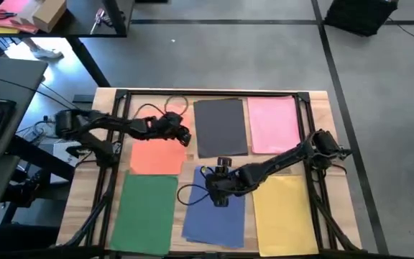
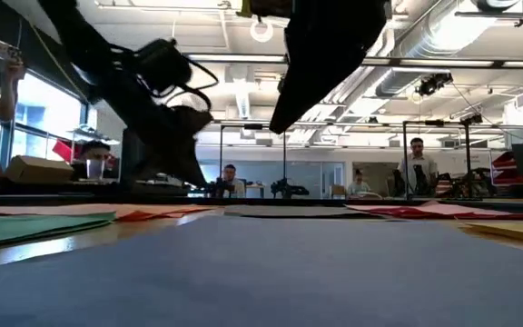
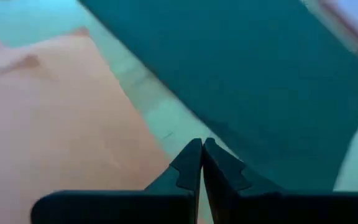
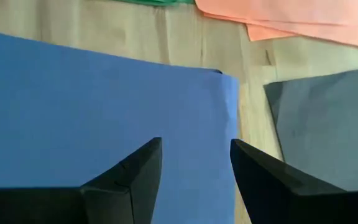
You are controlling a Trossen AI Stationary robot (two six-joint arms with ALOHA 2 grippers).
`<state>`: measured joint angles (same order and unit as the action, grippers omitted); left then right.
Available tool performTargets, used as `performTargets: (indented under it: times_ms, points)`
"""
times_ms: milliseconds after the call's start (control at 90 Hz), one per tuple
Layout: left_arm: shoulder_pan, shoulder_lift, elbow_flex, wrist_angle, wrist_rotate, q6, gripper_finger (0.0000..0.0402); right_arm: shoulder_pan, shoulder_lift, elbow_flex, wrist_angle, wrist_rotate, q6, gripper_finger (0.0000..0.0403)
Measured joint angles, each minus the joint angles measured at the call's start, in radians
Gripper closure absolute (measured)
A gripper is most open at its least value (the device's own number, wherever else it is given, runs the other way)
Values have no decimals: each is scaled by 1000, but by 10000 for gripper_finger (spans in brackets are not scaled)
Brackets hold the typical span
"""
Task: Organize paper
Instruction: Adjust the orange papers on the top left of the table
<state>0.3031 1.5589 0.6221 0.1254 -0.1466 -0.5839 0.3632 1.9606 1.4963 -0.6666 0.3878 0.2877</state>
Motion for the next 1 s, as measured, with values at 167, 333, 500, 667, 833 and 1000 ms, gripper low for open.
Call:
performTargets:
  times_ms: [167,333,500,667,833,1000]
  points:
    - [-2,95,74,-55,-21,23,401,-10,0,0,2,-14,10,227]
    - [26,145,110,-124,-77,46,401,-10,0,0,2,-14,10,227]
    - [57,142,110,-134,-76,81,401,-10,0,0,4,-14,23,227]
    - [121,74,109,-230,-159,155,401,-9,0,0,5,-15,30,227]
    - [169,2,108,-259,-139,175,401,-3,0,0,-2,-30,70,227]
    - [83,30,110,-117,-38,152,401,5,0,0,-1,-24,71,227]
